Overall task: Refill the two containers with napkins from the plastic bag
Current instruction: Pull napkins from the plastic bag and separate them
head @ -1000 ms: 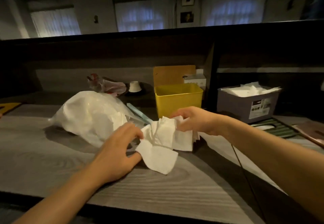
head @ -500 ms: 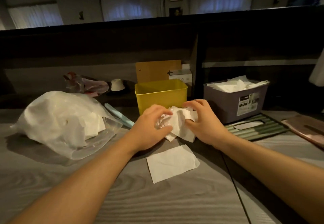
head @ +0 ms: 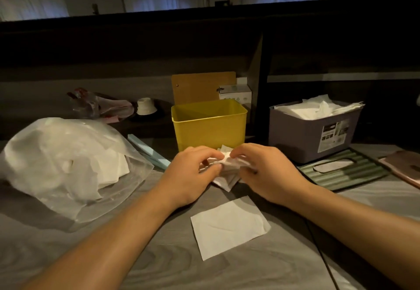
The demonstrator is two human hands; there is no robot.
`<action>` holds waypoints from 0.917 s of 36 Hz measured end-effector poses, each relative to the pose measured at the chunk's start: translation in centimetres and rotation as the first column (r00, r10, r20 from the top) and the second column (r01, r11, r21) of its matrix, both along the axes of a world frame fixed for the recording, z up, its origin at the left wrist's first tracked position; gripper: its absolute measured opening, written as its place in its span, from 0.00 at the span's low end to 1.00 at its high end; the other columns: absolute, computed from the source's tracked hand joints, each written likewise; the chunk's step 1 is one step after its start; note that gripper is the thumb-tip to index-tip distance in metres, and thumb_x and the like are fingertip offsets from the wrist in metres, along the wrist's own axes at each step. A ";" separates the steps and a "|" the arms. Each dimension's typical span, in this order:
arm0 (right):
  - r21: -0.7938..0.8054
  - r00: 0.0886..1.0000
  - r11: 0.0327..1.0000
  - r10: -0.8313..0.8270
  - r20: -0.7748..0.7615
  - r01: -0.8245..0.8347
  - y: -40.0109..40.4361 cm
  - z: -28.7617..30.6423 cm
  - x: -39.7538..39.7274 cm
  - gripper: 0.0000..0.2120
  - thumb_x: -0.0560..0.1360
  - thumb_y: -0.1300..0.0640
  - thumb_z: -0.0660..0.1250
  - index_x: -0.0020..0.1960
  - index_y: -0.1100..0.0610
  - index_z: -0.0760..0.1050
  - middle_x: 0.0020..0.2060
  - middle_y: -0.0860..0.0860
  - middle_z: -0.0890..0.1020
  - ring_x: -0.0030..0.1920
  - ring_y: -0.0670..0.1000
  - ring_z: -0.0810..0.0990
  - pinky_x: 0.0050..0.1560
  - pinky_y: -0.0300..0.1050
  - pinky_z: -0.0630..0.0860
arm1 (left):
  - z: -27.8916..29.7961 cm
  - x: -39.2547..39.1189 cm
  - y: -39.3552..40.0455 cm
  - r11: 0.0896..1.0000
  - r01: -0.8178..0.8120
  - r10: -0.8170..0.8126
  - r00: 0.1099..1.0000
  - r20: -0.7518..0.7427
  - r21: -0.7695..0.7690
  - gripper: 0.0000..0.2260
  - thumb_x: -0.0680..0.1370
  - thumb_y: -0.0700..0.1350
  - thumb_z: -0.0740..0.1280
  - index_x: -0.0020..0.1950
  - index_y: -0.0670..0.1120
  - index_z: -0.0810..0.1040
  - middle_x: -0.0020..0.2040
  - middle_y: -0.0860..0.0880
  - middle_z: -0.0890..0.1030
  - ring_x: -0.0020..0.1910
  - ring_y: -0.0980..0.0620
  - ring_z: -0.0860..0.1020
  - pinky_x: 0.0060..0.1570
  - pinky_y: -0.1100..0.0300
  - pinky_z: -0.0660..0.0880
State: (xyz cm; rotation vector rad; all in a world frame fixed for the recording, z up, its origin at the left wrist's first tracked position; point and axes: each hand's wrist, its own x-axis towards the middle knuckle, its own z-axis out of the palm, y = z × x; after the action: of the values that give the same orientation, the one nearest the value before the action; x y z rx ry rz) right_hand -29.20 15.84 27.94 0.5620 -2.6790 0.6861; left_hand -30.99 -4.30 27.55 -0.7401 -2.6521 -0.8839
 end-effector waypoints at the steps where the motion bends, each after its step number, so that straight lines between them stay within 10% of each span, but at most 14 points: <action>1: -0.039 1.000 0.999 -0.011 0.003 0.011 0.1 0.0 -0.1 0.14 0.78 0.59 0.69 0.63 0.48 0.79 0.56 0.46 0.82 0.52 0.46 0.79 0.51 0.41 0.78 | 0.0 0.0 0.0 1.000 -0.005 0.005 1.000 -0.005 0.024 0.09 0.81 0.48 0.68 0.60 0.55 0.81 0.56 0.60 0.79 0.55 0.60 0.74 0.54 0.61 0.73; 5: -0.155 0.999 0.988 0.008 0.031 -0.003 0.4 -0.2 -0.5 0.10 0.80 0.58 0.67 0.59 0.47 0.82 0.45 0.42 0.83 0.42 0.41 0.79 0.40 0.33 0.73 | 0.1 0.0 -0.1 0.999 0.012 -0.012 1.000 0.016 0.038 0.09 0.79 0.48 0.70 0.60 0.56 0.80 0.55 0.62 0.77 0.57 0.61 0.72 0.55 0.65 0.70; 14: -0.348 0.985 0.930 0.153 0.077 -0.117 0.9 -0.2 -0.8 0.10 0.82 0.56 0.64 0.58 0.46 0.82 0.47 0.40 0.83 0.50 0.40 0.80 0.50 0.36 0.78 | -0.1 -0.1 -0.1 0.993 0.059 -0.068 0.993 0.096 0.101 0.07 0.80 0.48 0.70 0.56 0.57 0.82 0.48 0.62 0.82 0.49 0.66 0.77 0.44 0.75 0.70; 25: -0.431 0.961 0.891 0.232 0.152 -0.146 0.9 -0.1 -0.4 0.09 0.81 0.53 0.65 0.55 0.43 0.82 0.47 0.40 0.84 0.50 0.42 0.82 0.53 0.47 0.79 | -0.1 0.9 -1.6 0.958 -0.030 -0.013 0.989 0.148 0.285 0.05 0.80 0.46 0.69 0.49 0.55 0.85 0.42 0.57 0.84 0.43 0.56 0.81 0.40 0.61 0.76; 33: -0.437 0.941 0.889 0.256 0.223 -0.138 1.0 -0.2 -0.9 0.12 0.82 0.55 0.63 0.59 0.44 0.82 0.51 0.38 0.84 0.54 0.39 0.81 0.56 0.45 0.80 | 0.2 0.3 -1.3 0.996 0.042 -0.049 0.995 0.085 0.075 0.13 0.76 0.45 0.74 0.58 0.59 0.83 0.59 0.68 0.77 0.63 0.66 0.73 0.58 0.76 0.67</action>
State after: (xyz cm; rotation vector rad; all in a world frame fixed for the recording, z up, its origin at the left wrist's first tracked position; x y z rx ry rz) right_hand -30.12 16.88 27.75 0.6679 -2.6111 1.4501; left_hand -30.69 -5.61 27.70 -0.7637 -2.6710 -1.0427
